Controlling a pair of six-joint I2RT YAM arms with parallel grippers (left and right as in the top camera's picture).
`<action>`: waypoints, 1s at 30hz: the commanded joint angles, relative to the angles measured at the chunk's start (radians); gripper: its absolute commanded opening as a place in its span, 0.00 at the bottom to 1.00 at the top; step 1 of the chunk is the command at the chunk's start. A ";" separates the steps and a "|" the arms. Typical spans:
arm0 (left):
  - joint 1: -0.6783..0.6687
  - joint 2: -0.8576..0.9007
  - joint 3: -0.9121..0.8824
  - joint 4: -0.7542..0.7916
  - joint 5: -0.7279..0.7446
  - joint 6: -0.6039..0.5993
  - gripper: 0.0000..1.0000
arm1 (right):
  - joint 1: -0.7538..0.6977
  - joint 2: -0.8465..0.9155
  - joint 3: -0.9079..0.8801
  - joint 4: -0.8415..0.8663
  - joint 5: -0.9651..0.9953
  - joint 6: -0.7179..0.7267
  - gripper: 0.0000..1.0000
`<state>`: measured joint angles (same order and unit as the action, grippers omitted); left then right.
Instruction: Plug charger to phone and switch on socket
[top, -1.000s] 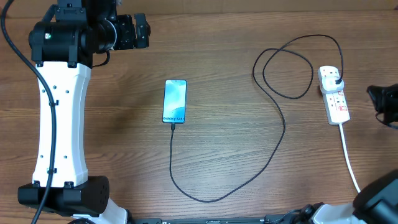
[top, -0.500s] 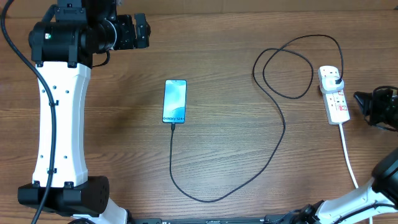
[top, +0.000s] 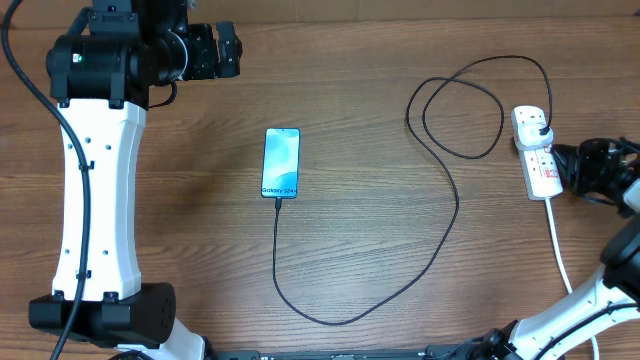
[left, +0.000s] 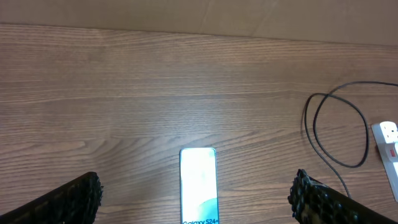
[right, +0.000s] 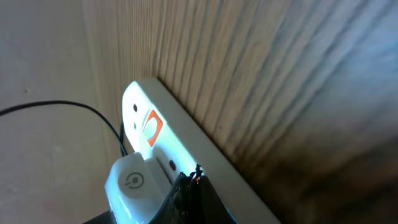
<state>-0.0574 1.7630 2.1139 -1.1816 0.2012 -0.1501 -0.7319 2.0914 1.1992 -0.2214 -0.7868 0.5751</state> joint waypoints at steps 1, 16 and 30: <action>-0.003 -0.001 -0.003 0.003 0.008 0.012 1.00 | 0.005 0.003 -0.003 0.016 -0.016 0.005 0.04; -0.003 -0.001 -0.003 0.003 0.008 0.012 1.00 | 0.046 0.003 -0.003 -0.040 0.029 -0.003 0.04; -0.003 -0.001 -0.003 0.003 0.008 0.012 1.00 | 0.083 0.004 -0.005 -0.123 0.080 -0.007 0.04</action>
<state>-0.0574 1.7630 2.1139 -1.1820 0.2016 -0.1505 -0.7063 2.0811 1.2156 -0.3069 -0.7609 0.5758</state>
